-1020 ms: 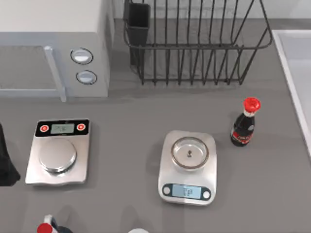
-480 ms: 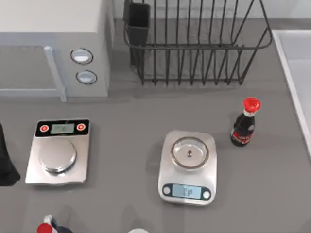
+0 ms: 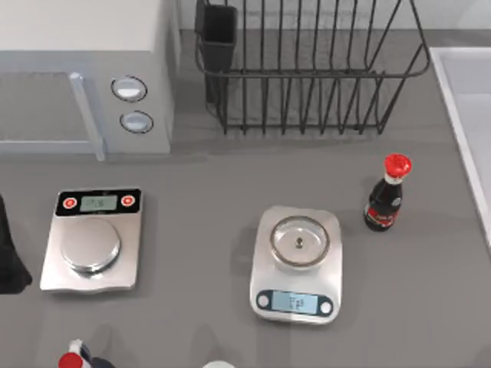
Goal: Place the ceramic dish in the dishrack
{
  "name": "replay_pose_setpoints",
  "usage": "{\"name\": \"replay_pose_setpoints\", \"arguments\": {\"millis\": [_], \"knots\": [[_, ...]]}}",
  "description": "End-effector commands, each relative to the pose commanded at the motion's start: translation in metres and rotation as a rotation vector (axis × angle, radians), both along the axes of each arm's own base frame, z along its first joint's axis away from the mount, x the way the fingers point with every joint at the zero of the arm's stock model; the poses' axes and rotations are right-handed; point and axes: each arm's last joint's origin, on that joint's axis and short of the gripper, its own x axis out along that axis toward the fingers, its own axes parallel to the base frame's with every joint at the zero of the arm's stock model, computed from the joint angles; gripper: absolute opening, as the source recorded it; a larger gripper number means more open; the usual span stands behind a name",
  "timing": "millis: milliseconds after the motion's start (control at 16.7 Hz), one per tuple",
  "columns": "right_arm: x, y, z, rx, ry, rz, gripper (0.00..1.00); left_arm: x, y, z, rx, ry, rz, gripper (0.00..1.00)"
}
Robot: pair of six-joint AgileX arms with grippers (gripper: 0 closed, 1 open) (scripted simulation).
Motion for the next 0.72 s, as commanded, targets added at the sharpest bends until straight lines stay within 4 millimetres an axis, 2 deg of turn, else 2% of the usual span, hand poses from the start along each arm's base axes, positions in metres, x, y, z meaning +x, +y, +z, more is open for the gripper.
{"name": "replay_pose_setpoints", "arguments": {"millis": [240,420,600,720], "knots": [[0.004,0.001,-0.001,-0.011,0.001,0.007,0.00,0.000,0.000,0.000,0.000,0.000,0.000,1.00],[0.027,0.018,-0.001,-0.121,-0.020,0.064,0.00,0.000,0.000,0.000,0.000,0.000,0.000,1.00],[0.069,0.057,-0.004,-0.292,-0.100,0.158,0.00,0.000,0.000,0.000,0.000,0.000,0.000,1.00],[0.101,0.101,-0.009,-0.402,-0.194,0.228,0.00,0.000,0.000,0.000,0.000,0.000,0.000,1.00]]}}
